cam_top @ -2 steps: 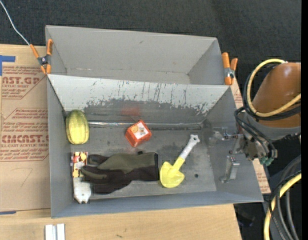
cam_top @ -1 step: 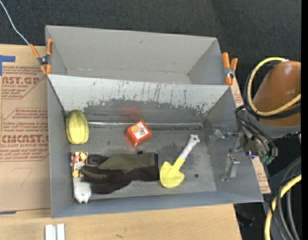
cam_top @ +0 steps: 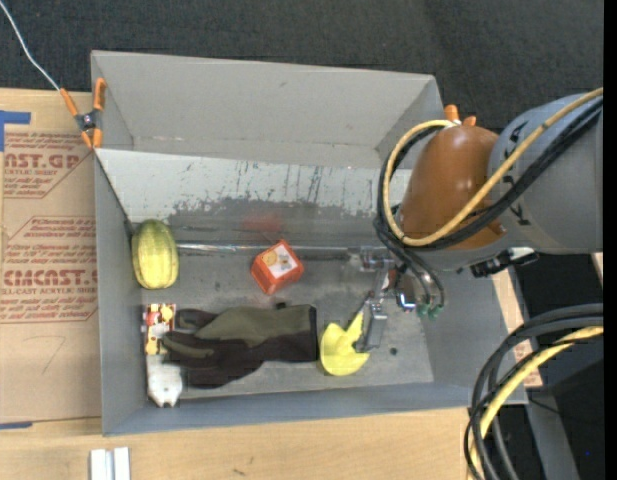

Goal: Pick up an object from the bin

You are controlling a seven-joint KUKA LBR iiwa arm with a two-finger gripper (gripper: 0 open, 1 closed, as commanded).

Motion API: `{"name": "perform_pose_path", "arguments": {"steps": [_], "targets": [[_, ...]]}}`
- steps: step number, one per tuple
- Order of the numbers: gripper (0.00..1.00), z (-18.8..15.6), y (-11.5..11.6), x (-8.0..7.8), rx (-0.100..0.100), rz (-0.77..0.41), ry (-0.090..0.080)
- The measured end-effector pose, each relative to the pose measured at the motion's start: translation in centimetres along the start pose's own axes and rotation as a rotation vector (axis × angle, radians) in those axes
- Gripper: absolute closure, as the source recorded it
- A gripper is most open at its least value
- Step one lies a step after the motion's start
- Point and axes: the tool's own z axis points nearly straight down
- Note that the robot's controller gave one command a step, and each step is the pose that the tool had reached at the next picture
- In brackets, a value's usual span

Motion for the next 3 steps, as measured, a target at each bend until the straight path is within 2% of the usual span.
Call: {"name": "perform_pose_path", "arguments": {"steps": [1, 2, 3], "targets": [[0.00, 5.6, -3.5, 2.7, 0.001, -0.285, -0.003], [0.00, 6.3, -3.0, 3.0, 0.001, 0.013, 0.000], [0.00, 6.6, 0.1, 2.5, 0.001, 0.052, -0.002]]}}
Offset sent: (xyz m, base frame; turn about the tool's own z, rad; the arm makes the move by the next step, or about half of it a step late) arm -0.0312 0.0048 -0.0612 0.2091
